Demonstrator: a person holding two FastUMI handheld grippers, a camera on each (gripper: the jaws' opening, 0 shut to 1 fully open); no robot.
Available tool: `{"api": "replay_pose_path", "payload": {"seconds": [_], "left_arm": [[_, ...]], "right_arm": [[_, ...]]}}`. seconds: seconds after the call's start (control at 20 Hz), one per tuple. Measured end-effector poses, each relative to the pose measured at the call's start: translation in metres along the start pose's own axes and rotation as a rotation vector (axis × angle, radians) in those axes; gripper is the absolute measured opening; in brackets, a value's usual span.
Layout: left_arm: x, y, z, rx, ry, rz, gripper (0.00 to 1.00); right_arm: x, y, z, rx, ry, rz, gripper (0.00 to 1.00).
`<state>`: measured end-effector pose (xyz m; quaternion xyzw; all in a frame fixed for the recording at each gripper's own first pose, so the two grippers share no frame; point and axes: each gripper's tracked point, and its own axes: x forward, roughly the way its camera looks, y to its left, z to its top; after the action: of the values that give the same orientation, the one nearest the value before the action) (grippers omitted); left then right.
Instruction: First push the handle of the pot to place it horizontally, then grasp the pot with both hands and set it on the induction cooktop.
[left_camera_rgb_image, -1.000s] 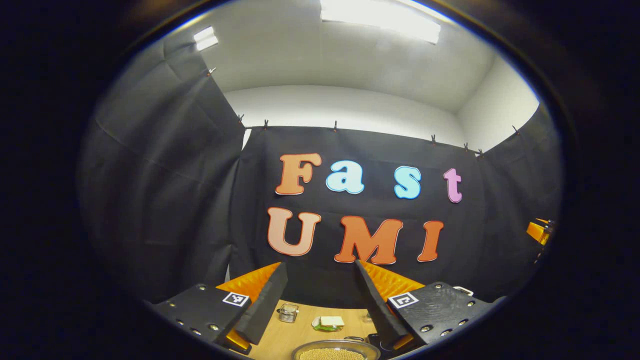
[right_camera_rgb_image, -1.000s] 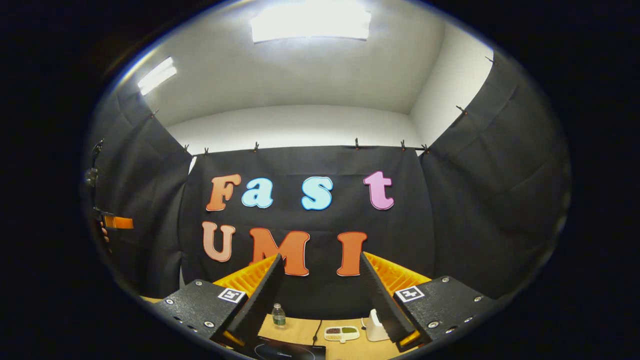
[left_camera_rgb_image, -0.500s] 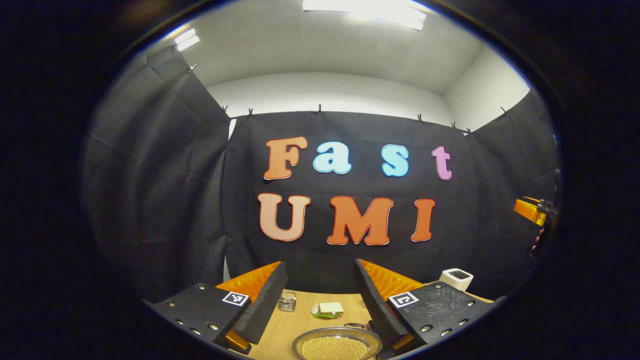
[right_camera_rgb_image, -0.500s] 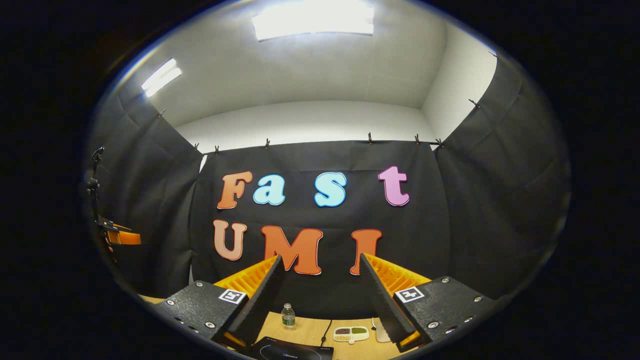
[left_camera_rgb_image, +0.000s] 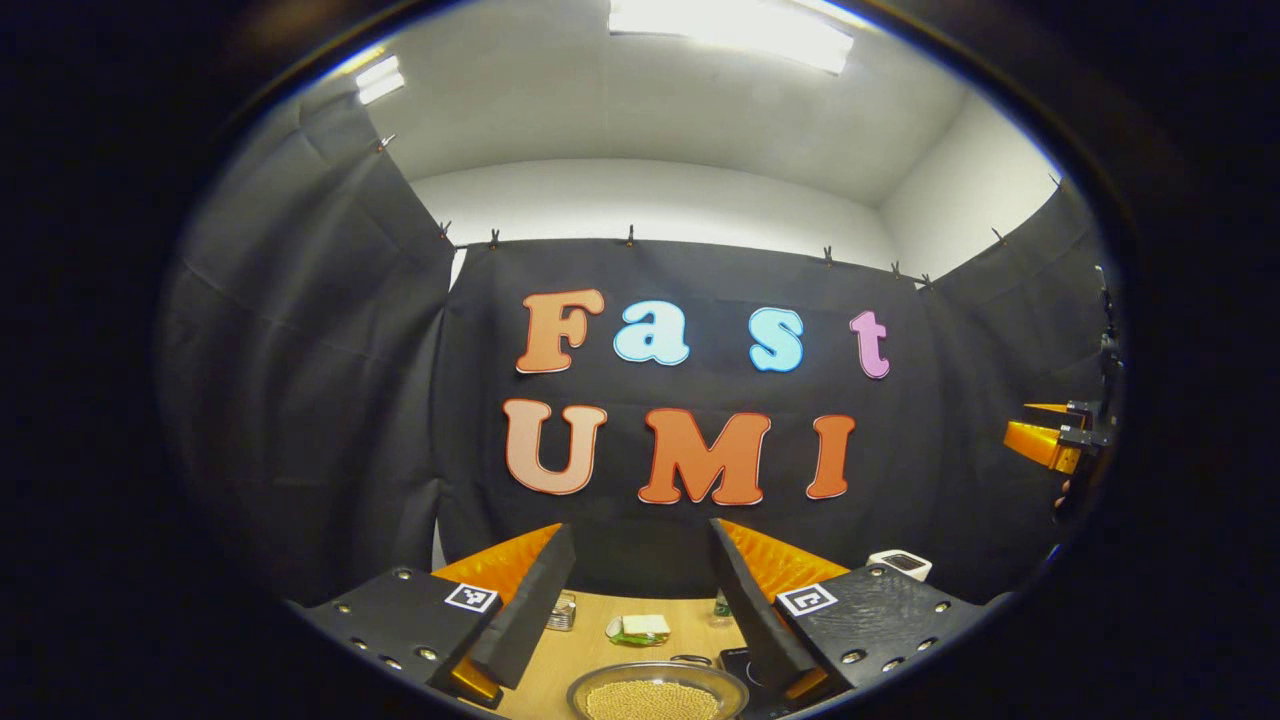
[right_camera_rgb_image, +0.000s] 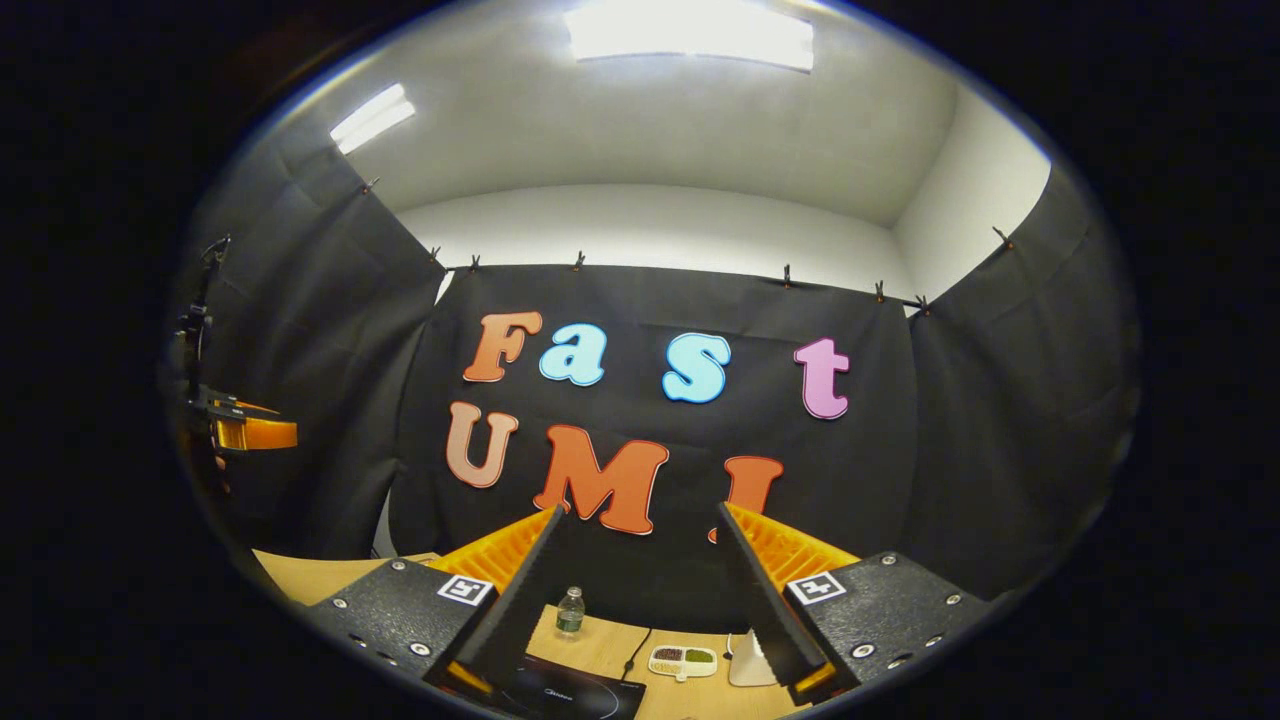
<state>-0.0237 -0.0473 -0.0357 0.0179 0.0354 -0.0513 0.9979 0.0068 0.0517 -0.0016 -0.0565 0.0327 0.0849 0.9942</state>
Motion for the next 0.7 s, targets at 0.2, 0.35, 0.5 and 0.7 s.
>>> {"api": "replay_pose_path", "payload": {"seconds": [0.2, 0.35, 0.5, 0.7], "left_arm": [[0.002, -0.002, -0.012, 0.029, 0.02, -0.016, 0.86], [0.003, -0.007, -0.007, 0.008, -0.001, -0.04, 0.86], [0.001, -0.01, -0.009, 0.004, -0.008, -0.057, 0.84], [0.001, -0.026, -0.027, 0.018, 0.029, -0.106, 0.84]], "right_arm": [[-0.008, -0.009, -0.003, -0.018, -0.017, -0.032, 0.92], [-0.011, -0.016, -0.001, -0.012, -0.033, -0.054, 0.92], [-0.014, -0.022, -0.009, -0.003, -0.023, -0.061, 0.93], [-0.017, -0.024, -0.028, 0.015, -0.012, -0.065, 0.95]]}}
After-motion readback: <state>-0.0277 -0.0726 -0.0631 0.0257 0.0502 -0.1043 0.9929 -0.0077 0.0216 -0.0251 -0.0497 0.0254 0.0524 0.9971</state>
